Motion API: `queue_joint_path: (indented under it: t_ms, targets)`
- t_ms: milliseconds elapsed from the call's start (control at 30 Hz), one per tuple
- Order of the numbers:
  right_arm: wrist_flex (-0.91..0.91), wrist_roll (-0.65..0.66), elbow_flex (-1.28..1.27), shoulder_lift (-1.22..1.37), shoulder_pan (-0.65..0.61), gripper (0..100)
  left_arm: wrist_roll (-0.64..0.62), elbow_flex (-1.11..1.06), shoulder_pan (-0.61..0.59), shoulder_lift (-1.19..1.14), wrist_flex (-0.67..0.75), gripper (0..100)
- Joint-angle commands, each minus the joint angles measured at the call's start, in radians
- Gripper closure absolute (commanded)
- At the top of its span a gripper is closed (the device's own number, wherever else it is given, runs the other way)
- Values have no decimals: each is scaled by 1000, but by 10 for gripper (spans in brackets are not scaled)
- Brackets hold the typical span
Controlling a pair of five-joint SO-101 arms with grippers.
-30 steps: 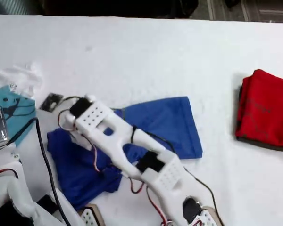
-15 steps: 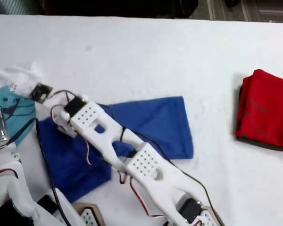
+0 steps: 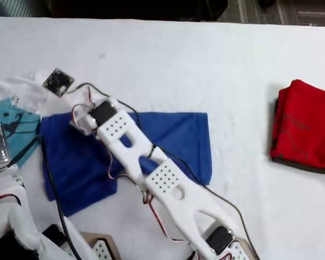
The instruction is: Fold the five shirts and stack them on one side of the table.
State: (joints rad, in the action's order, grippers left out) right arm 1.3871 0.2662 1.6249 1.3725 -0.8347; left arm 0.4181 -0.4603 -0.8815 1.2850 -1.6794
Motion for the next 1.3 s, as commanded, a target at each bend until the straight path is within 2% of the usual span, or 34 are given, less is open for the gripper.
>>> queue_joint_path:
  t_ms: [0,167,333,700,967,1067,1267]
  targets:
    - [125,6,26,-107,-12,981,-2,8,-5,5,2,976]
    - [343,3,23,-134,-18,981,0,8,-5,5,0,976]
    - [343,3,-61,-182,-8,981,-2,8,-5,5,-2,976]
    - [338,2,-775,-518,-79,981,2,8,-5,5,-5,976]
    - [338,9,-1111,-727,-87,981,2,8,-5,5,-5,976]
    - [338,11,-1198,-825,-104,981,2,8,-5,5,-6,976]
    - [334,9,-1171,-912,-64,979,2,0,-5,5,0,976]
